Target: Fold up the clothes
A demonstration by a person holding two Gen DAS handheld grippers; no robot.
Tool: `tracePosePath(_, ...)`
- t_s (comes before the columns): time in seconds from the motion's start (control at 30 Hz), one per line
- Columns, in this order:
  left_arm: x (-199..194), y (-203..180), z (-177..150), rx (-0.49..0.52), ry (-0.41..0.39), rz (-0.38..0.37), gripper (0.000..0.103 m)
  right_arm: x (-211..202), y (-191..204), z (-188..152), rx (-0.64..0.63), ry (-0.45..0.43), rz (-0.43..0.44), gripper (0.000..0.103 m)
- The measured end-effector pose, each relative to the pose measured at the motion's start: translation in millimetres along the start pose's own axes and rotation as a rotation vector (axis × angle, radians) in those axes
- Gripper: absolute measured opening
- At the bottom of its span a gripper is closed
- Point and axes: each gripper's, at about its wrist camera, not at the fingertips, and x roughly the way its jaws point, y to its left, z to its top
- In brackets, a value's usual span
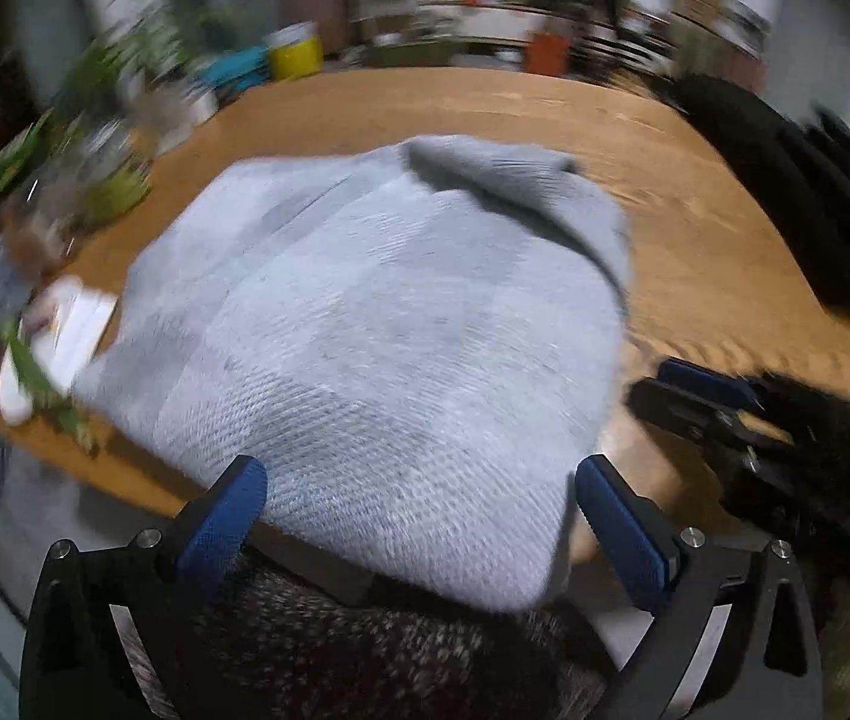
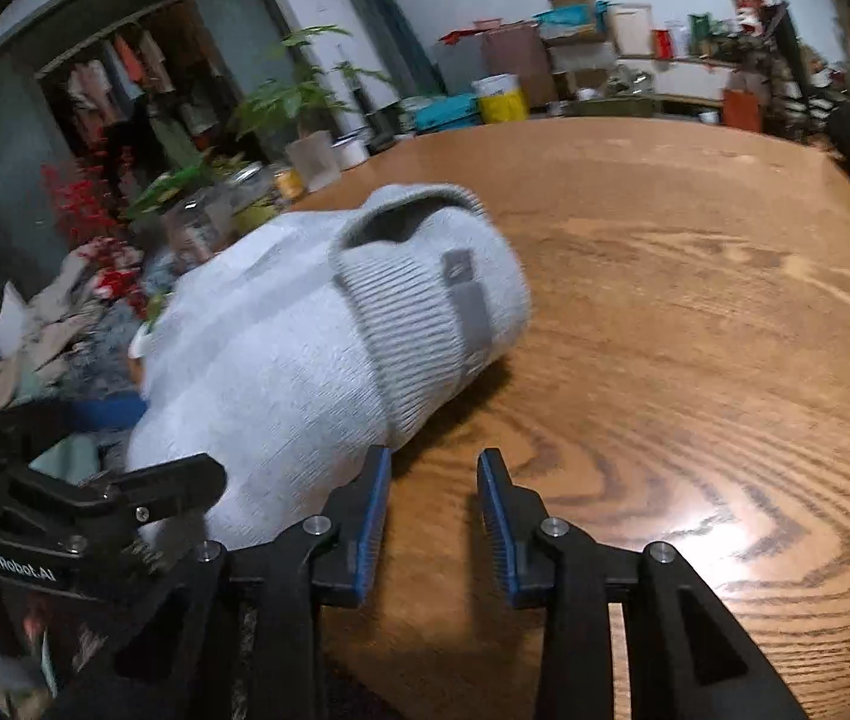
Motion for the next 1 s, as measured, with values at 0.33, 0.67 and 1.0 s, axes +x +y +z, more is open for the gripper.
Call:
tracePosePath(0.33, -27, 19, -18, 0.179, -0.110, 0.027, 0.102, 31, -15, -3, 0.373, 0.141, 0.433, 0.074)
tracePosePath(0.67, -55, -15, -50, 0.574, -0.335, 0.035, 0.102, 57, -2, 15, 0.485, 0.197, 0.491, 0.055)
tracePosePath(1.0, -39, -35, -57, 0.764, -0.395, 0.311, 0.102, 44, 56, 70, 0.361, 0.204, 0.561, 0.050)
